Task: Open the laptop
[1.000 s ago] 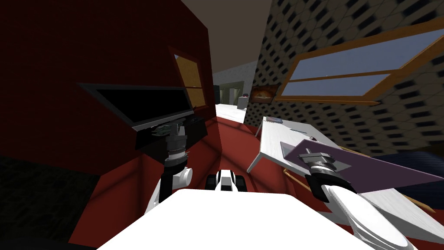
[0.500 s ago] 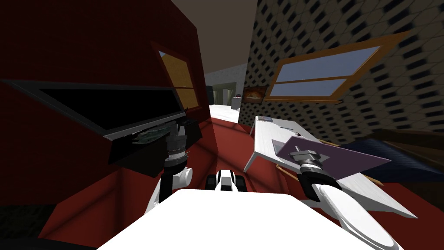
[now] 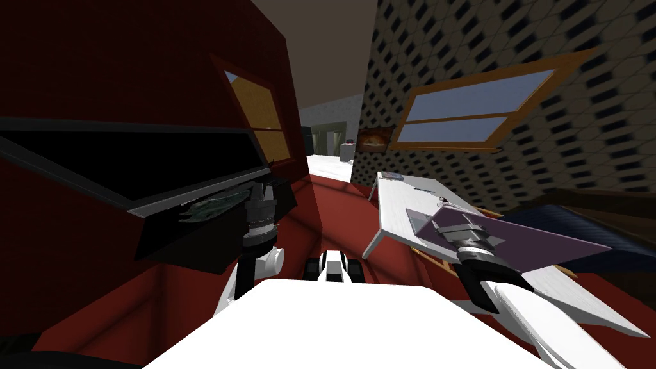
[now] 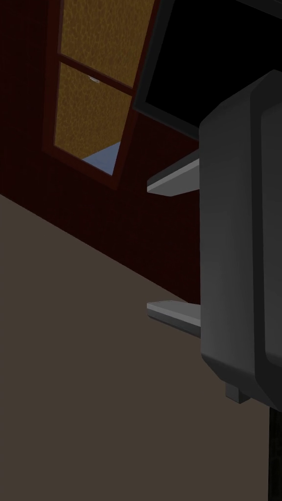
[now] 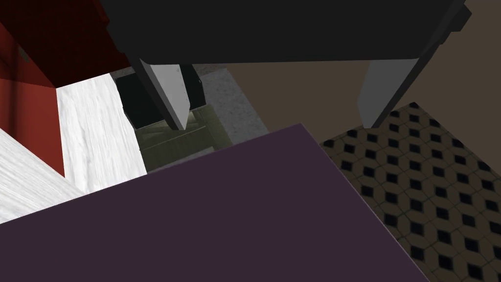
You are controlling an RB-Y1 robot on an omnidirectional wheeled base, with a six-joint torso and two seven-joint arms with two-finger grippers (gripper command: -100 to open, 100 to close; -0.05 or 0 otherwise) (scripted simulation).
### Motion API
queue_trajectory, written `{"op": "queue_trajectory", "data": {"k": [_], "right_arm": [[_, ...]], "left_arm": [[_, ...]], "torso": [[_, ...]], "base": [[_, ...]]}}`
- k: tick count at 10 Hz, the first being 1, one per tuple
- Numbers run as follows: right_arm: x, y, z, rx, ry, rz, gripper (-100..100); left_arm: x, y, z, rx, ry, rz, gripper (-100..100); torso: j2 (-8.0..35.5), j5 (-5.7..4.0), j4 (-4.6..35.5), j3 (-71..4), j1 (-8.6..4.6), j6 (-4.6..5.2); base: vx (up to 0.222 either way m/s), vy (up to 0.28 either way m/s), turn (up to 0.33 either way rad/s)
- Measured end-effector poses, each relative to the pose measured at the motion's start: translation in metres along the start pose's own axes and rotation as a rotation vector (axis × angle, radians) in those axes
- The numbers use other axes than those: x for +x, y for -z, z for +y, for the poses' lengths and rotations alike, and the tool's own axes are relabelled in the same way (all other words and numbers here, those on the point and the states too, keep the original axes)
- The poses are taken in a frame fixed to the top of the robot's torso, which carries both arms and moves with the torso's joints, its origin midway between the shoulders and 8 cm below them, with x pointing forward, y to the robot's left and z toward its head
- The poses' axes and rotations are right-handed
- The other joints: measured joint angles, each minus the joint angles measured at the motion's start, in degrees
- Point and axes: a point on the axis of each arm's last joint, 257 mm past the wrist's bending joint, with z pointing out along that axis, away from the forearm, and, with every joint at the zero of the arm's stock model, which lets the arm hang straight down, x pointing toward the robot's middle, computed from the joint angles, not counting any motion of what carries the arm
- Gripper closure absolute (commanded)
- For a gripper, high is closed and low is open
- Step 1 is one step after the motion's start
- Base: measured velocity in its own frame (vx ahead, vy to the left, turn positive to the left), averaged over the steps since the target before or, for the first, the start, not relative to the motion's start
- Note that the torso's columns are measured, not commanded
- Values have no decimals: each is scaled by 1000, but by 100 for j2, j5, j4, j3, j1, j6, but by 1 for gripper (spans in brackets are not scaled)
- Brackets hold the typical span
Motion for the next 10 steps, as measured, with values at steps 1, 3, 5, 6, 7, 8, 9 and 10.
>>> {"op": "queue_trajectory", "data": {"k": [1, 3, 5, 6, 7, 8, 9, 10], "right_arm": [[4, 3, -8, 4, 15, 3, -100], [5, 5, -13, -3, 25, -3, -100], [27, 3, -22, 11, 26, 33, -100], [28, 1, -22, 7, 28, 32, -100], [28, 1, -23, 9, 29, 35, -100], [41, -3, -29, 21, 31, 58, -100], [56, -4, -36, 35, 31, 85, -100], [61, -5, -39, 37, 31, 93, -100]], "left_arm": [[0, 0, 0, 0, 0, 0, 0], [0, 0, 0, 0, 0, 0, 0], [0, 0, 0, 0, 0, 0, 0], [0, 0, 0, 0, 0, 0, 0], [0, 0, 0, 0, 0, 0, 0], [0, 0, 0, 0, 0, 0, 0], [0, 0, 0, 0, 0, 0, 0], [0, 0, 0, 0, 0, 0, 0]], "torso": [[7, -8, 3, 6, -22, 3], [40, -8, 11, 26, -16, 1], [51, -1, 16, 35, 2, 6], [30, -1, 10, 20, 0, 7], [8, -3, 3, 7, -4, 3], [6, -5, 2, 5, -8, -5], [15, -4, 5, 11, -5, 1], [9, -3, 4, 8, -5, 9]], "base": [[166, 17, -66], [20, 15, 158], [-51, 21, 78], [-30, 13, -36], [-64, 19, 280], [-96, 29, 384], [-57, 27, 82], [-13, 19, -62]]}}
